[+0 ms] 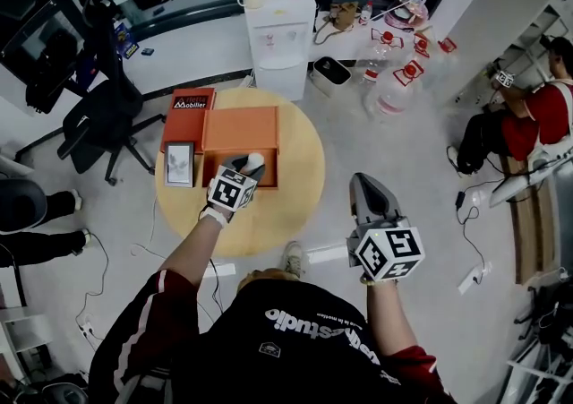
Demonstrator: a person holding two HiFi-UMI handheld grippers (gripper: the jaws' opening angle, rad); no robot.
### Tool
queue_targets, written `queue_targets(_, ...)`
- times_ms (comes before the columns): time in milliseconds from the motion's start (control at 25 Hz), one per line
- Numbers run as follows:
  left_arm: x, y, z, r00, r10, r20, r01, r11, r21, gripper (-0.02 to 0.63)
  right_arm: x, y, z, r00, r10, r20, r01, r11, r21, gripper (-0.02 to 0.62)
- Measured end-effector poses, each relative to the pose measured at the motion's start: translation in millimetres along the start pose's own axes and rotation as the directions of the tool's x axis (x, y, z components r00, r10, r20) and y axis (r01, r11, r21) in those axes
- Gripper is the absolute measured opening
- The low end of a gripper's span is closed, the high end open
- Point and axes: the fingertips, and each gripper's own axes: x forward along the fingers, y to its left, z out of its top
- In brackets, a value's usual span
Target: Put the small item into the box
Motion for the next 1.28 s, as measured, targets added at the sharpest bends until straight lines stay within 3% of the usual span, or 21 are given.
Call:
queue_targets(360,21.8,2.0,-17.2,0.997,-0.022,-0.068,0.021,1.000,-0.023,0.186,6.8,-15.6,-8.8,1.000,-0.029,-0.009,0.029,1.000,-0.001,0.026)
queue_targets(680,43.4,5.7,-32.7,0.987,-0.076,-0.143,0.072,0.997,-0.032,0.186,24.2,-10.4,-22.3,0.999,0.000,-0.044,0.000,1.000,0.016,0.026)
queue_targets(1280,61.2,9.9,-46.7,0.975,-0.106,-0.194,0.098,0.994,-0.050,0.187,42.9,-14.9,-31.3,0.997,0.022,-0.073,-0.019,0.999,0.050,0.026)
